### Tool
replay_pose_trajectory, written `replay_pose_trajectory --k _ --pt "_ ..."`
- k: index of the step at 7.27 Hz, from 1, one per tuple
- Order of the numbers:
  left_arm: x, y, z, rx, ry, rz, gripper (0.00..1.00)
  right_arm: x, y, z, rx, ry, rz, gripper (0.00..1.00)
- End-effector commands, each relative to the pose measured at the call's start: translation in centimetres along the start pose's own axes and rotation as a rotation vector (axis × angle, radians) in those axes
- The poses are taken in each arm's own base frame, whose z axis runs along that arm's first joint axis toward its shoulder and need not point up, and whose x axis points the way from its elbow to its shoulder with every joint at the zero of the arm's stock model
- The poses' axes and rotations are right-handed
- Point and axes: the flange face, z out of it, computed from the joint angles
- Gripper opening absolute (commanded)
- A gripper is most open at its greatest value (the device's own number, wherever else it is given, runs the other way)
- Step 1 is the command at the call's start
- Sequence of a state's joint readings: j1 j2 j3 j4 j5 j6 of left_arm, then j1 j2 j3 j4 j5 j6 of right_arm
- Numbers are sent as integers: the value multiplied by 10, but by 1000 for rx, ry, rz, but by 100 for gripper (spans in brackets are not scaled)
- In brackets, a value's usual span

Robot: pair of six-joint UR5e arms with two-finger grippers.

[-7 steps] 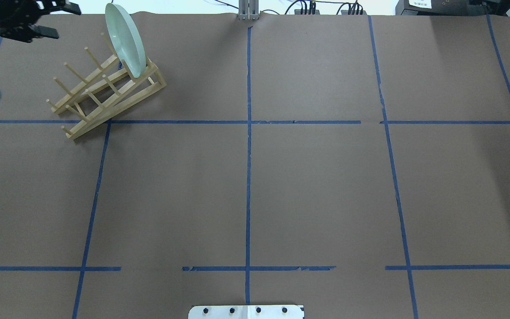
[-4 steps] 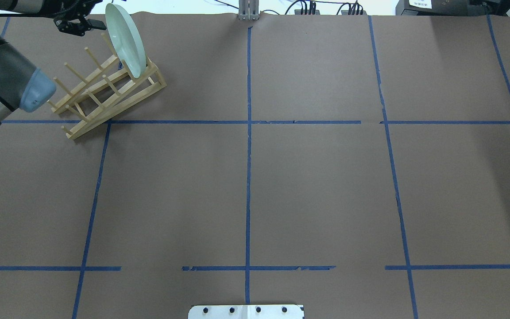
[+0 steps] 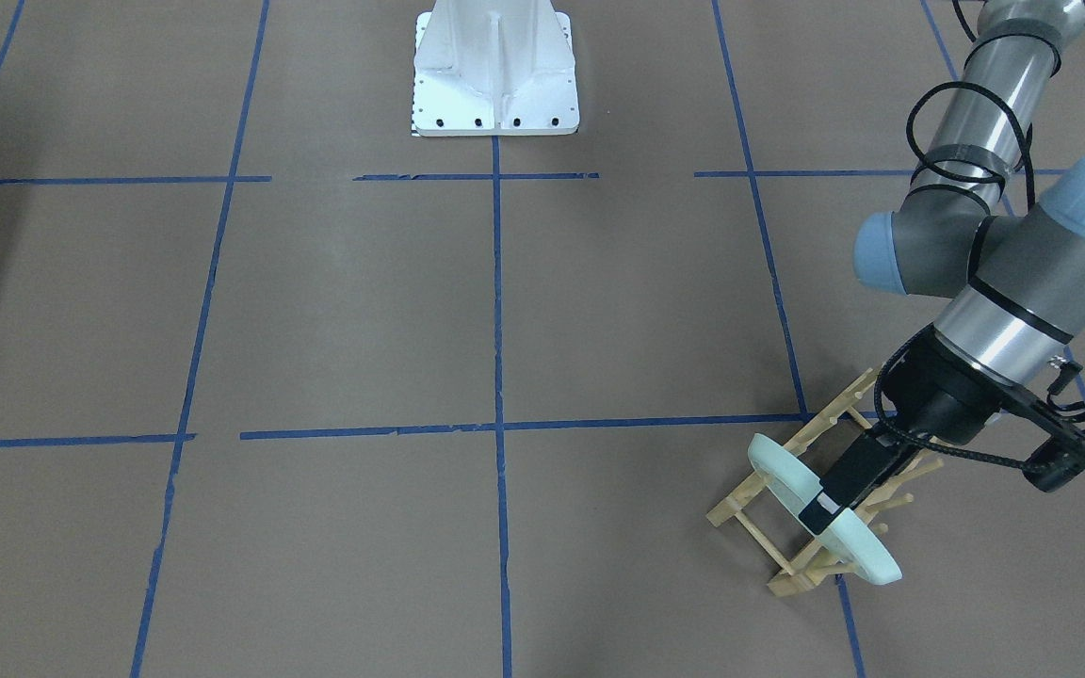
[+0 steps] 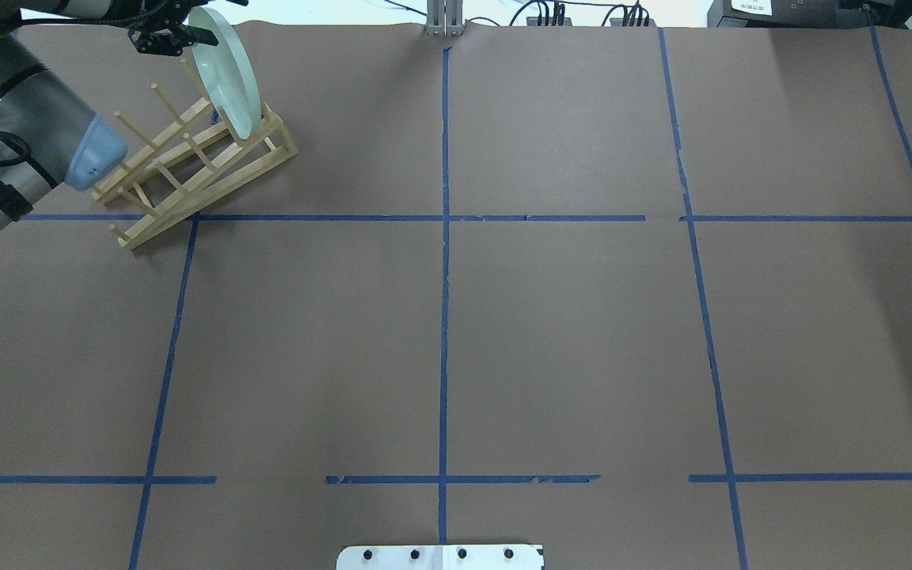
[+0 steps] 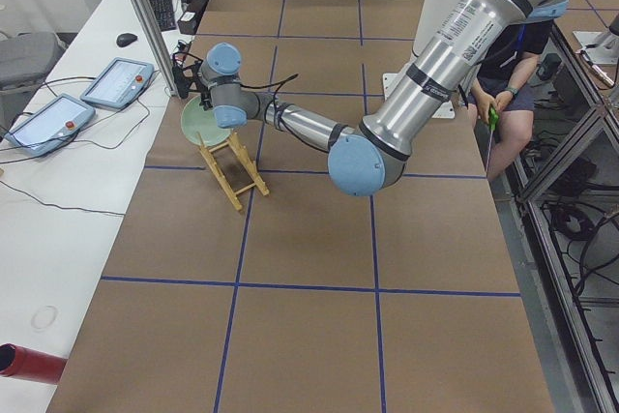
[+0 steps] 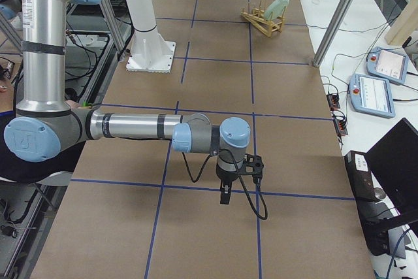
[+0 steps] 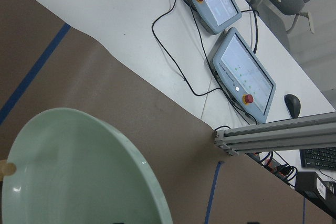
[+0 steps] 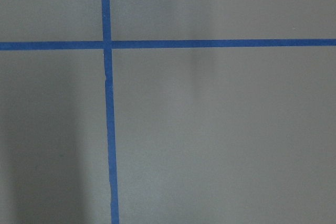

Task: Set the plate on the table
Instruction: 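Reach the left gripper to the pale green plate in the rack and grasp its rim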

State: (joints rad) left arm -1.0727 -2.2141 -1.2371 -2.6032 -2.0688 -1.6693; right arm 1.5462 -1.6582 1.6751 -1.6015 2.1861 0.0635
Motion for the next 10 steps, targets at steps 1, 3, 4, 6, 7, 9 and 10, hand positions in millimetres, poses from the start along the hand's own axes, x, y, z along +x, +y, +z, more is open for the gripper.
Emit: replay_pose_trajectory --k 1,3,4,6,7,9,10 --pt "0 0 0 0 4 4 4 0 0 0 0 0 1 100" --pt "2 -4 -6 -1 16 7 0 0 0 0 0 0 -1 100" --pt "6 -16 -20 -3 31 7 0 0 0 0 0 0 1 100" --pt "16 -62 -80 -29 59 -2 0 -1 0 0 -1 0 -2 100" --pt "33 -68 -106 -14 92 4 0 0 0 0 0 0 -1 100" --pt "68 -62 -162 -96 83 -26 0 0 0 0 0 0 1 100" --pt "94 -39 -189 -132 69 -28 0 0 0 0 0 0 1 100"
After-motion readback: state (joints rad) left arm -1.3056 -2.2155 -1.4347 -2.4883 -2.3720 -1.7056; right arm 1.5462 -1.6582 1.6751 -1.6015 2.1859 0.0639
